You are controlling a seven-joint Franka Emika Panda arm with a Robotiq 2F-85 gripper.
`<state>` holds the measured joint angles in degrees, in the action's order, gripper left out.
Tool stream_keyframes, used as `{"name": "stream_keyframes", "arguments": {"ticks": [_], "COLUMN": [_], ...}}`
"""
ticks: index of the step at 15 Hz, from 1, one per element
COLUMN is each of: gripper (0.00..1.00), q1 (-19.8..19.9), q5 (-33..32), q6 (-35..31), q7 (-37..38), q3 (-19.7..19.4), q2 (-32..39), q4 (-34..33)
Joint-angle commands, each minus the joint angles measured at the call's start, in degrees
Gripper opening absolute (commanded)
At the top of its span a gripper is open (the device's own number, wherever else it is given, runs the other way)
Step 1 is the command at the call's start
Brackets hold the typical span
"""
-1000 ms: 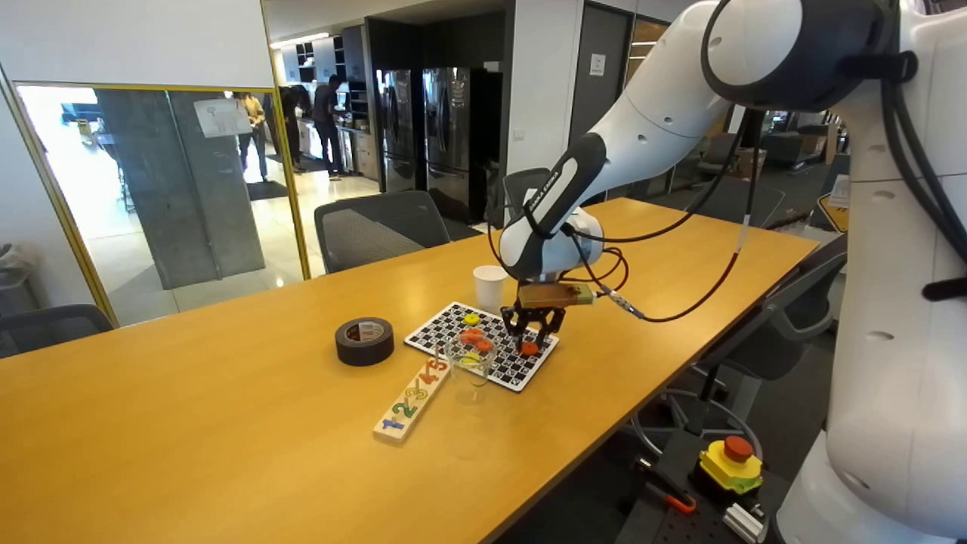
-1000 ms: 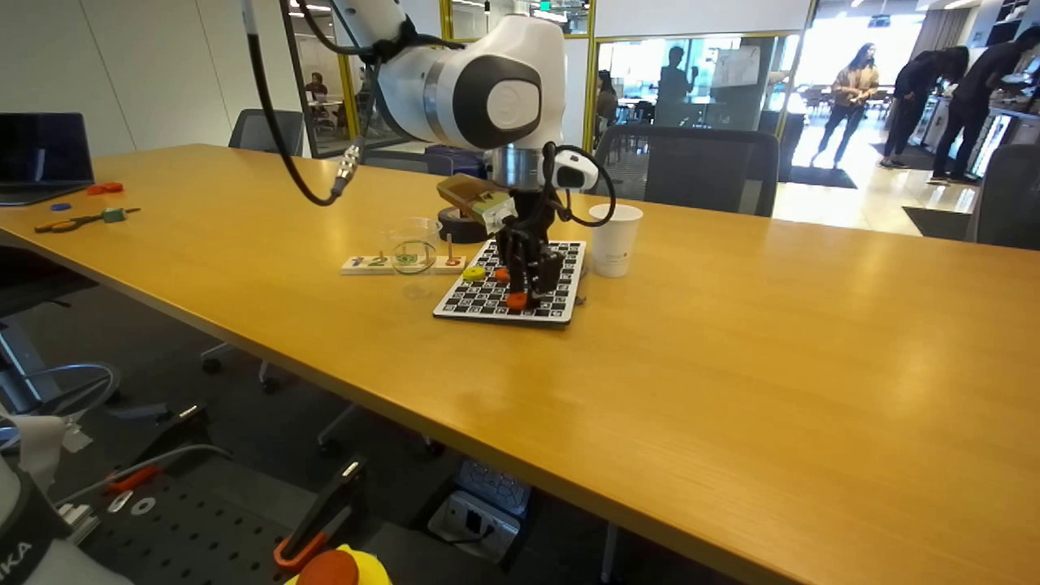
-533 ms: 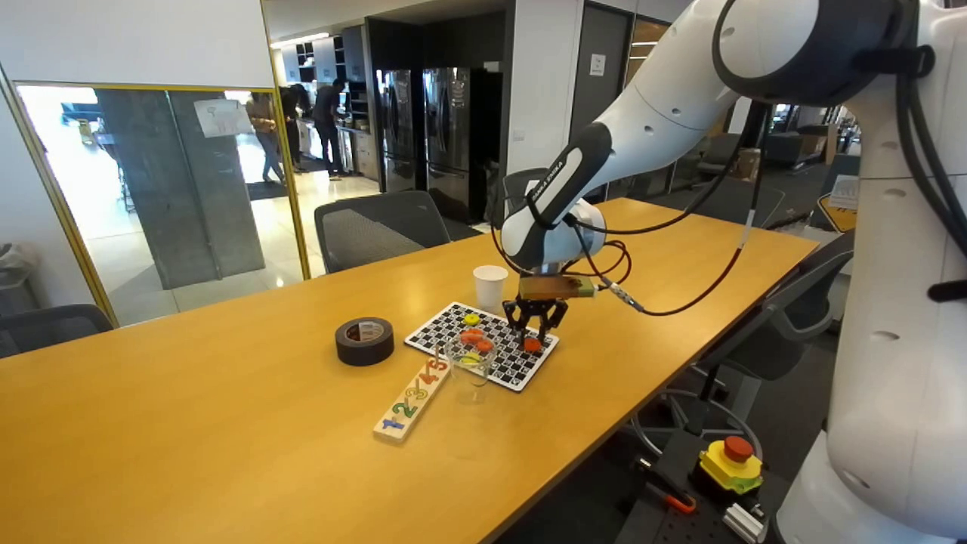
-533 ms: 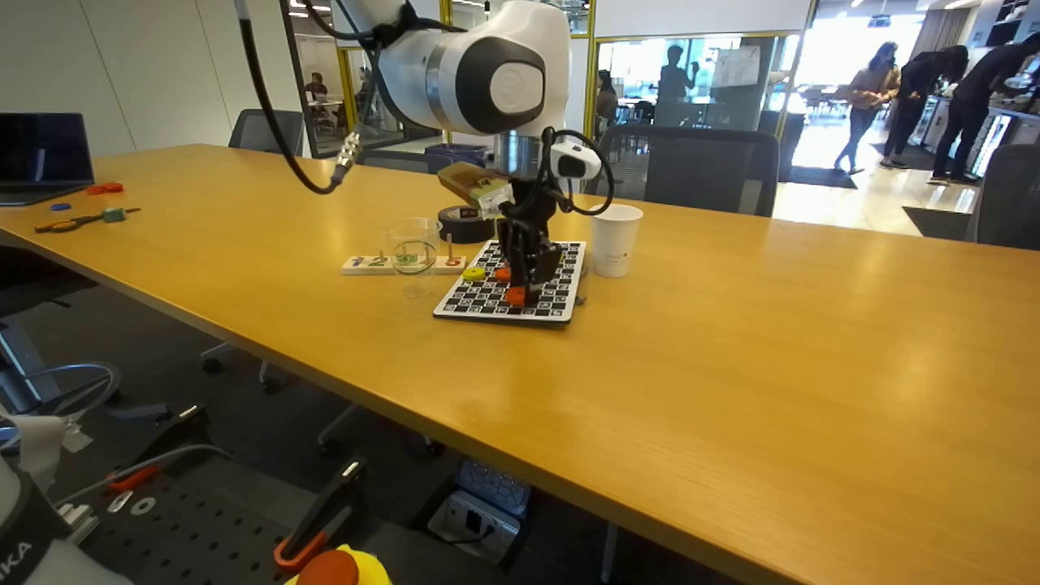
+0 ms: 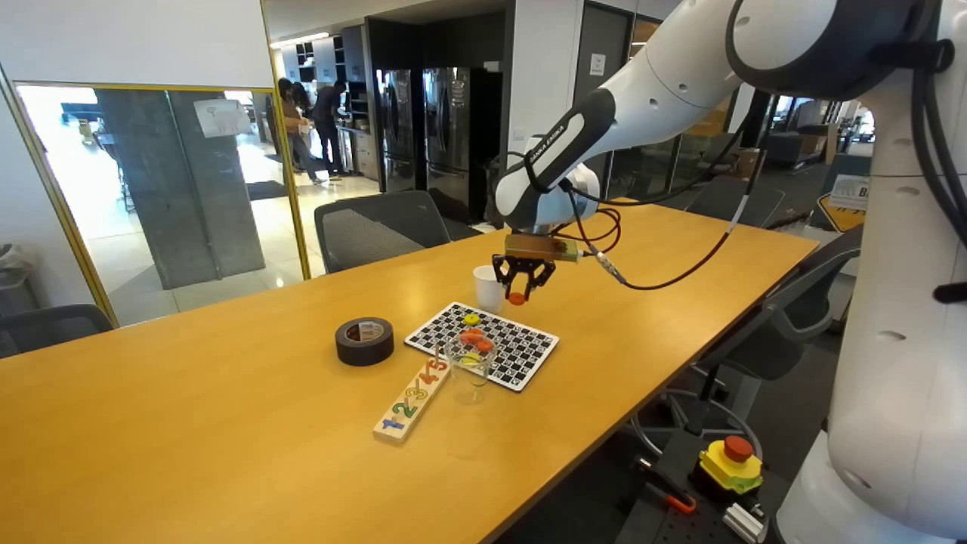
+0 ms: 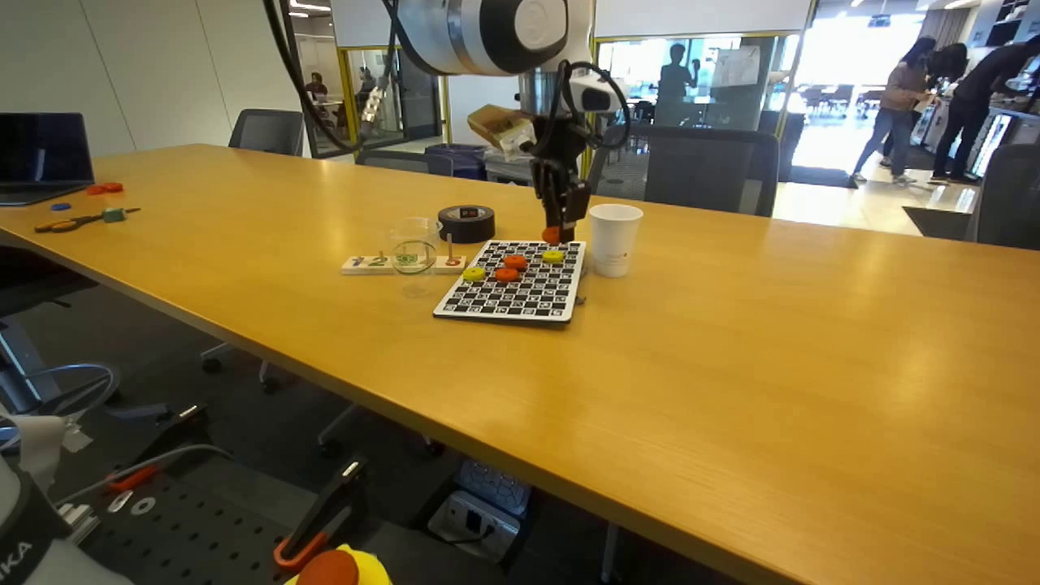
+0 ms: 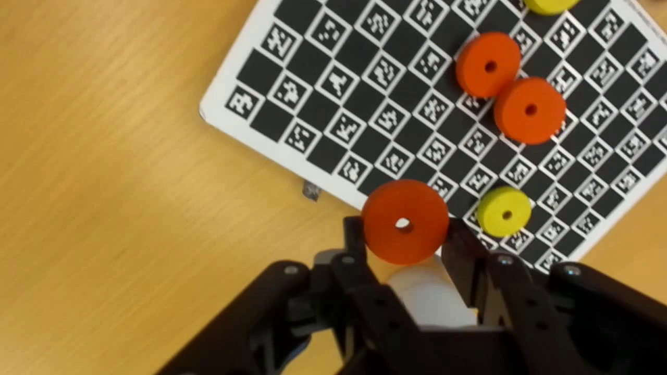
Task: Put an orange block in the white cup then a yellow block in the clear cup, then put two orange blocks in the white cup then a yellow block in the clear cup and lastly the orange block in the white cup
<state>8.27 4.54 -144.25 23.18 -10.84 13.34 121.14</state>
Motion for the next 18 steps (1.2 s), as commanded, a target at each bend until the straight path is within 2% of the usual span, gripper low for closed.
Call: {"name": "stream_keyframes", "arguments": {"ticks": [1, 11, 18], "gripper": [0.22, 0.22, 0.22], "q1": [-0.64, 2.0, 3.85], "q5": [-1.48, 0.49, 1.57], "q6": [0.22, 4.55, 9.15], "q7": [3.38, 0.76, -0.64], "q3": [-1.33, -1.66, -0.81], "q2": [2.85, 17.63, 24.45], "q4": [-8.19, -29.59, -38.96]}}
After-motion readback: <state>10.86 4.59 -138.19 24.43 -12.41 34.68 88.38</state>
